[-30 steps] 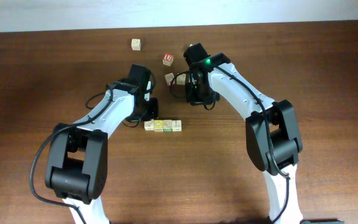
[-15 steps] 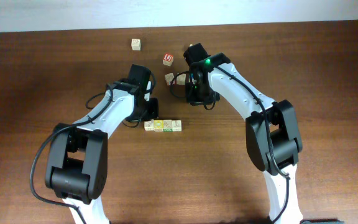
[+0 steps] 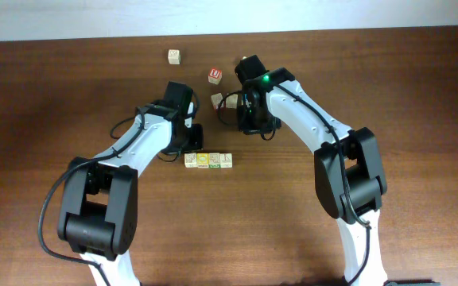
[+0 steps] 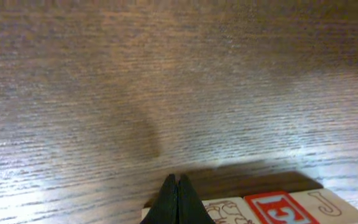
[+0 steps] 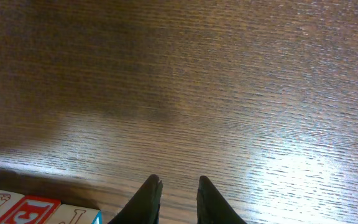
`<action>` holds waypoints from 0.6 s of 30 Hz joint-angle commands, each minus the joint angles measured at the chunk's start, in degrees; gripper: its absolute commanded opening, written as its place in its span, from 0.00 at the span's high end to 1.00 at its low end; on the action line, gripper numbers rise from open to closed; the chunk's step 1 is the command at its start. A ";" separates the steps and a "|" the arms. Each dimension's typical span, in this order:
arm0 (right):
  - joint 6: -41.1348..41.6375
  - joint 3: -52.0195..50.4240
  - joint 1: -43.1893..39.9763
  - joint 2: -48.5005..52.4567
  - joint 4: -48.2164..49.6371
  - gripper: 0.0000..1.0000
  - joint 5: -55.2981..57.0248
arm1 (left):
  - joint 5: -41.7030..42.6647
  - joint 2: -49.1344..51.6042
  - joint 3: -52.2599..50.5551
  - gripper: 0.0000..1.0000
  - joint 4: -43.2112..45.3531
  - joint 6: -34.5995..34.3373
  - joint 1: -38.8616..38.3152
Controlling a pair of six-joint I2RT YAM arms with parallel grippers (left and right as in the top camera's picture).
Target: Rotate 4 blocks
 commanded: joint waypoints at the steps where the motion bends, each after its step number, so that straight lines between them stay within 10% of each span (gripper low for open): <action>1: -0.39 -0.37 -0.11 0.70 0.15 0.79 0.76 | 1.97 0.13 0.81 1.00 1.81 -0.31 -0.13; 10: -0.39 -0.37 -0.11 0.70 0.17 0.78 0.76 | -5.92 0.00 15.65 1.00 -22.97 -2.49 8.68; 18: -0.39 -0.37 -0.11 0.70 0.17 0.78 0.76 | 2.23 0.48 6.56 1.00 -15.72 -1.22 6.03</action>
